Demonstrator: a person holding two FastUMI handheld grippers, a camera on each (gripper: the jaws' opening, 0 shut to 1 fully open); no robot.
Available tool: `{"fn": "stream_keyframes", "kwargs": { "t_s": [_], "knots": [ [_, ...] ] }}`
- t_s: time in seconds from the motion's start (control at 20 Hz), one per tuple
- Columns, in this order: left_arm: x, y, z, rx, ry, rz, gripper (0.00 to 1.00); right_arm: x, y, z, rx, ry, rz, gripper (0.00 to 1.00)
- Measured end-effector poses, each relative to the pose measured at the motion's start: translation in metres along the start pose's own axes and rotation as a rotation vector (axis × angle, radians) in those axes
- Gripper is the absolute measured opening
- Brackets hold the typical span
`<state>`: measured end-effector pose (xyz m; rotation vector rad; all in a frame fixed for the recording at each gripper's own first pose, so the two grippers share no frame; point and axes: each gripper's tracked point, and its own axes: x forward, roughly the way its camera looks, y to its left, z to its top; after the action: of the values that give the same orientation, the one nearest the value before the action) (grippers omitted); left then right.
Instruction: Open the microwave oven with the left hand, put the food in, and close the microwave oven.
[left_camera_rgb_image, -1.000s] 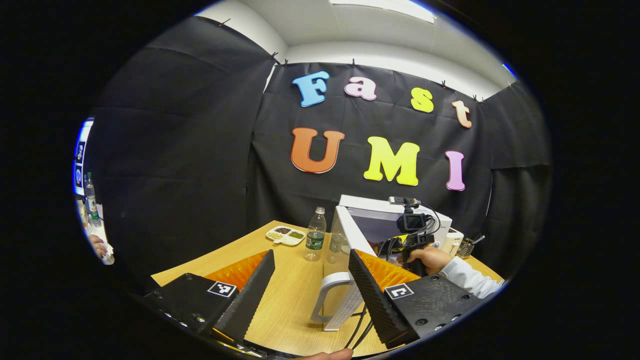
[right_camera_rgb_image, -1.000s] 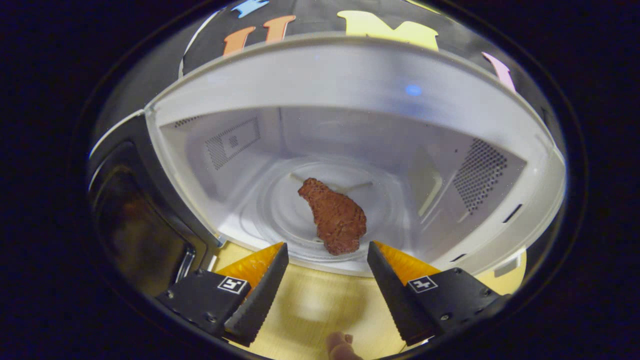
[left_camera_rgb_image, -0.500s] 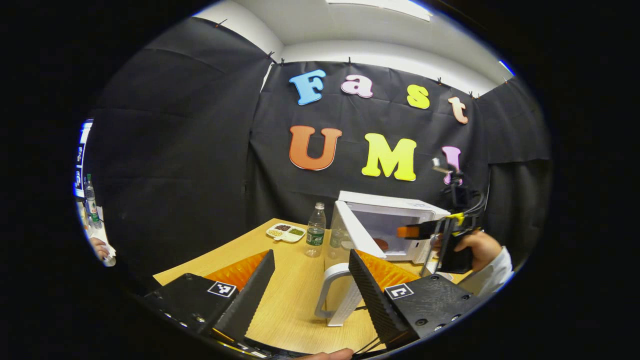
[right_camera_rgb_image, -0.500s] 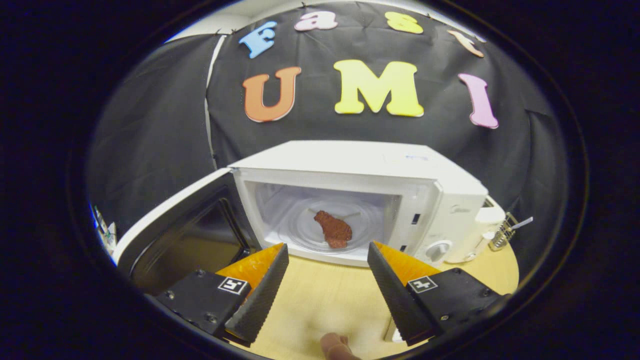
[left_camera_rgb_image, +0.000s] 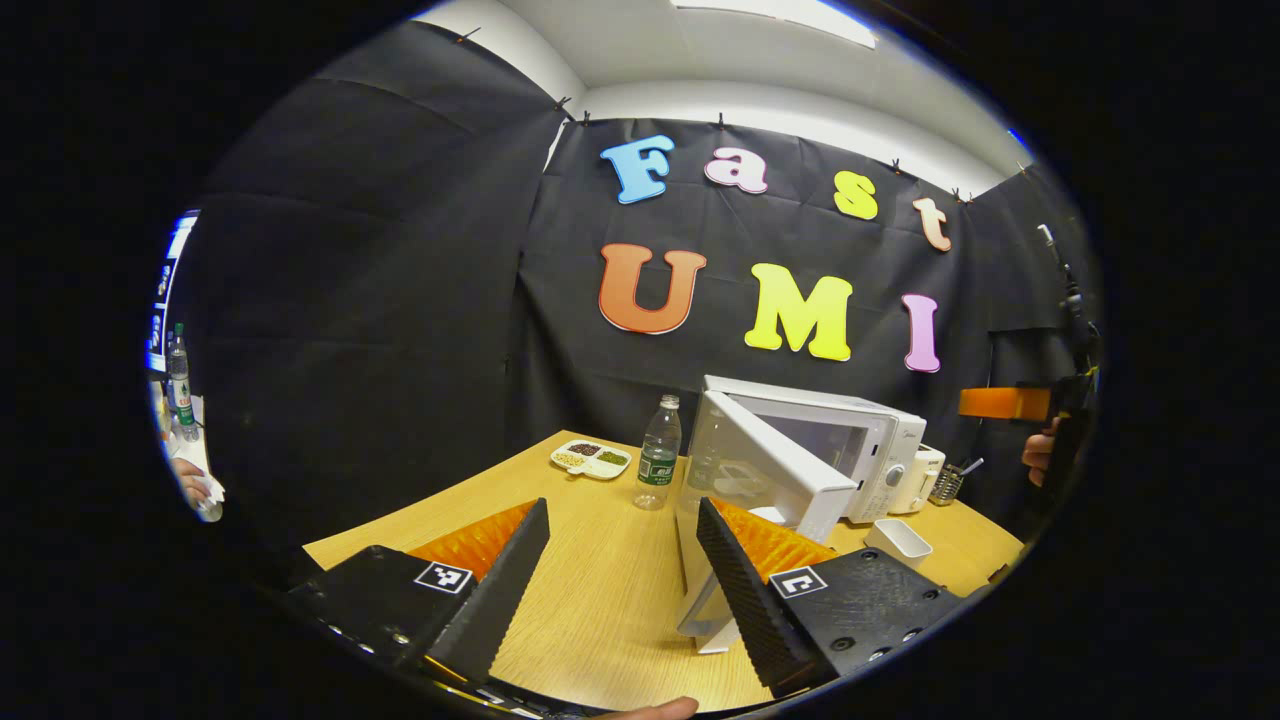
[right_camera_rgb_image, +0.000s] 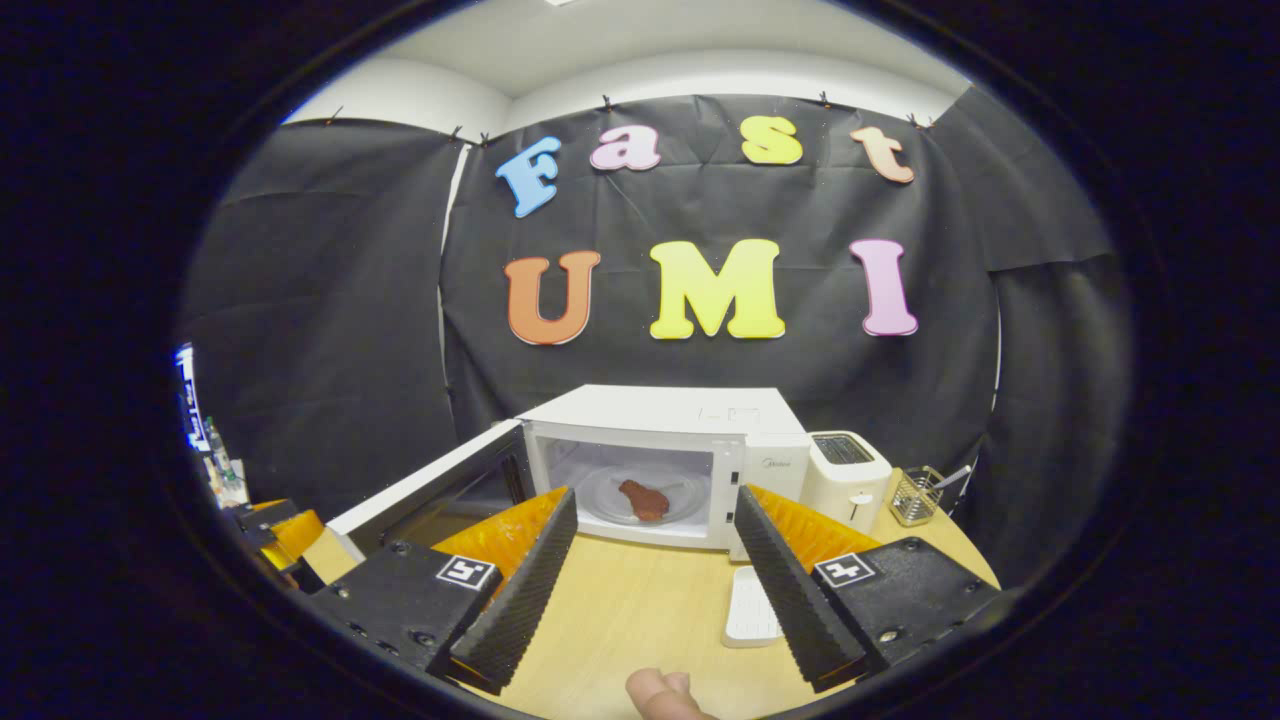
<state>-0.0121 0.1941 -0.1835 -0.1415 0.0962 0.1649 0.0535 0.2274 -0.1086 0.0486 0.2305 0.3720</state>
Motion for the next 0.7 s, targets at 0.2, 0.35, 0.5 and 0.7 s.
{"fn": "stream_keyframes", "kwargs": {
  "t_s": [0.2, 0.35, 0.5, 0.7],
  "knots": [
    [0.015, -0.007, -0.030, 0.033, 0.053, -0.058, 0.63, -0.048, -0.006, 0.005, 0.018, -0.053, -0.005, 0.90],
    [0.023, -0.004, -0.037, 0.041, 0.060, -0.064, 0.19, -0.067, -0.015, 0.001, 0.028, -0.061, -0.029, 0.90],
    [0.032, 0.008, -0.045, 0.032, 0.067, -0.027, 0.00, -0.079, -0.020, 0.002, 0.037, -0.072, -0.038, 1.00],
    [0.037, 0.004, -0.061, 0.073, 0.120, -0.038, 0.00, -0.089, -0.022, 0.007, 0.044, -0.092, -0.035, 1.00]
  ]
}}
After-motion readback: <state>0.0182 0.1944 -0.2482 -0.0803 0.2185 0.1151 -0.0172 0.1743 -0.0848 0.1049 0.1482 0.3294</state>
